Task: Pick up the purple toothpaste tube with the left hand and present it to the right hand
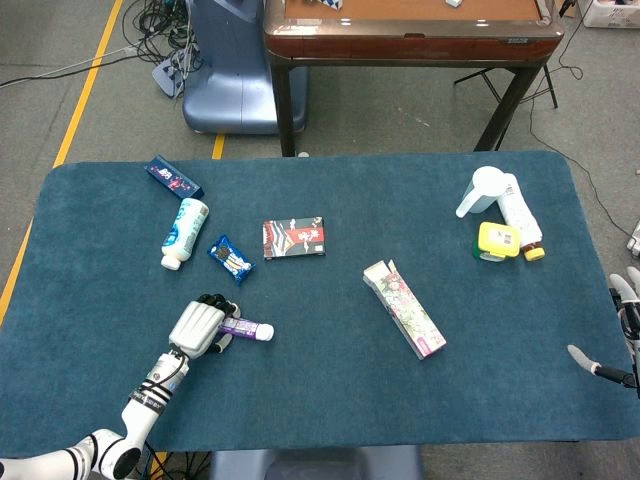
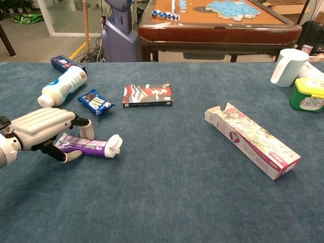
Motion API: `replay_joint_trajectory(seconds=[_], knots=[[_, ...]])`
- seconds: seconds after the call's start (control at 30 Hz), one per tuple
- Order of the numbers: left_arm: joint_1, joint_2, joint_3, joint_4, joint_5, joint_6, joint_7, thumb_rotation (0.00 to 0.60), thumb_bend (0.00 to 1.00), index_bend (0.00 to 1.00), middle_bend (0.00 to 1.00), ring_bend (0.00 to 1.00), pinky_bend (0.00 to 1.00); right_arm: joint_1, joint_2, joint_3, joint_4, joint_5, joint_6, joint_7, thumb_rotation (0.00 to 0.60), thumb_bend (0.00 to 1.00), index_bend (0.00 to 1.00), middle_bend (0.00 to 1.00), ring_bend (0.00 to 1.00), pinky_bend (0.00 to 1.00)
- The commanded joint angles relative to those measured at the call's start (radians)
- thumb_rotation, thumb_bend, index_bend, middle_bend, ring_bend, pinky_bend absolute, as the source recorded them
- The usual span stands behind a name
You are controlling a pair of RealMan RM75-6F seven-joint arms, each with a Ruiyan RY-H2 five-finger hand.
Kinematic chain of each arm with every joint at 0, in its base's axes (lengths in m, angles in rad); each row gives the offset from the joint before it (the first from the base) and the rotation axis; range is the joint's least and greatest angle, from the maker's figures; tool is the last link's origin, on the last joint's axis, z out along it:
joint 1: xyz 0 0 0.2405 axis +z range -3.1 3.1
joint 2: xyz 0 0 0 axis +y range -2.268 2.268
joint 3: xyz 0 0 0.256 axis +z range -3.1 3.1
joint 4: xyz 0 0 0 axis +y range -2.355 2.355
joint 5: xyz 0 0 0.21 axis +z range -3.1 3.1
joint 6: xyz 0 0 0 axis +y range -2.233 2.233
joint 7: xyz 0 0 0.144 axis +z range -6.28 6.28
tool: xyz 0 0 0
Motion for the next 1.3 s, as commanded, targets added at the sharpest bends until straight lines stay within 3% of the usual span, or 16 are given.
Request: replay_joint_trajectory(seconds=[0.03,0.5,0.83,1.07,1.3], knots=[[-0.001,-0.001,0.003,0.002,0.000,-0.002,-0.001,0.600,0.33,0.40,0.42,0.25,0.26,-0.002,0.000,0.000,0.002,-0.003,0.002,0.005,0.462,0.14,0.00,0.02,0.00,0.00],[-0.013,0.008,0.001,0.040,0.031,0.033,-0.091,0.600,0.45,0.54,0.65,0.44,0.34,-0.001,0.005,-0.002,-0.006,-0.036,0.014,-0.003,0.462,0.14,0.00,0.02,0.00,0.00],[-0.022,0.094,-0.010,-0.030,0.076,0.076,-0.266,0.600,0.45,0.57,0.67,0.46,0.36,0.065,0.050,0.011,-0.067,-0.120,-0.026,-0.024,0.461,0.15,0.00,0.03,0.00,0.00],[-0.048,0.139,-0.031,-0.122,0.156,0.151,-0.446,0.600,0.45,0.57,0.68,0.46,0.39,0.185,0.114,0.038,-0.191,-0.198,-0.149,-0.074,0.396,0.16,0.00,0.06,0.00,0.00],[-0.086,0.139,-0.065,-0.171,0.206,0.201,-0.429,0.600,0.45,0.57,0.69,0.46,0.40,0.348,0.139,0.075,-0.308,-0.220,-0.351,-0.087,0.298,0.16,0.09,0.06,0.00,0.00]])
